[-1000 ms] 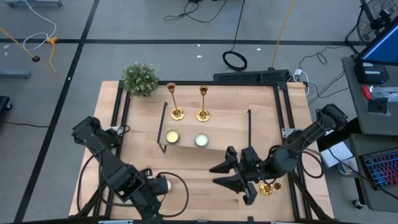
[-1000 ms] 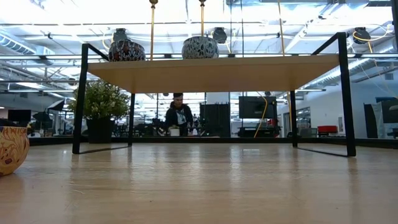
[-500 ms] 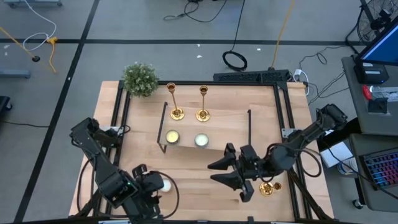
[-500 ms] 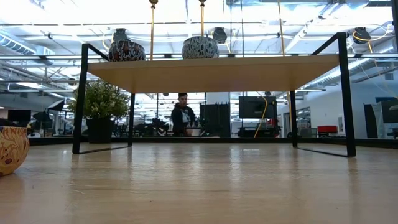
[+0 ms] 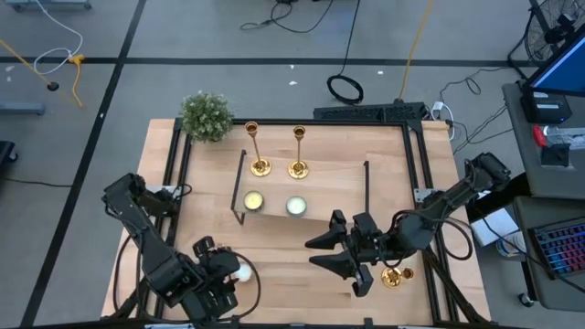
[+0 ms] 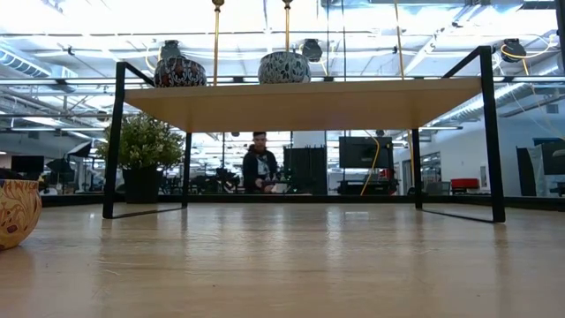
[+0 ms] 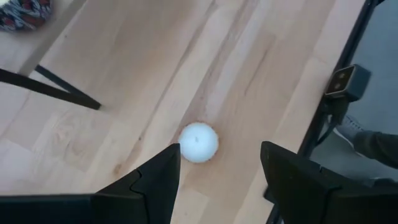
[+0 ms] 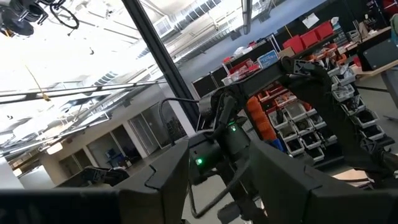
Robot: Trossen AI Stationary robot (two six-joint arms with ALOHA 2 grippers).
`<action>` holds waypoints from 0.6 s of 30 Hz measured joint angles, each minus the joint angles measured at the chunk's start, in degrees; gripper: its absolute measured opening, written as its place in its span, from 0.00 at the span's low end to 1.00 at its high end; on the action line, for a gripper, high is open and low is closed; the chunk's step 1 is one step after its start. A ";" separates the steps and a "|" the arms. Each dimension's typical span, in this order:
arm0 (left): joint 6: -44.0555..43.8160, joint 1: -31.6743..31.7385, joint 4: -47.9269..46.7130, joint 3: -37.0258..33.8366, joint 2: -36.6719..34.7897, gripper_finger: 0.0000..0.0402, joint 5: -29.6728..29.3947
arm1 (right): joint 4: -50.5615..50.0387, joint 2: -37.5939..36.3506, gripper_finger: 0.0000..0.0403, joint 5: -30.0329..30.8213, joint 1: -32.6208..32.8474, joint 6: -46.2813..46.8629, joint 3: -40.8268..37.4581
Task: Pick & Place candle stick holders
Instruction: Put the yellow scented candle on the shelf
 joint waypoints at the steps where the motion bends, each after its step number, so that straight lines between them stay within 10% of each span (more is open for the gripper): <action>1: -0.37 0.00 0.14 -0.70 0.00 0.57 0.23 | -0.01 0.00 0.41 0.00 0.00 0.00 0.00; 18: -12.75 1.03 11.22 -13.74 0.00 0.57 6.53 | -0.42 0.00 0.41 0.02 -0.38 0.15 0.00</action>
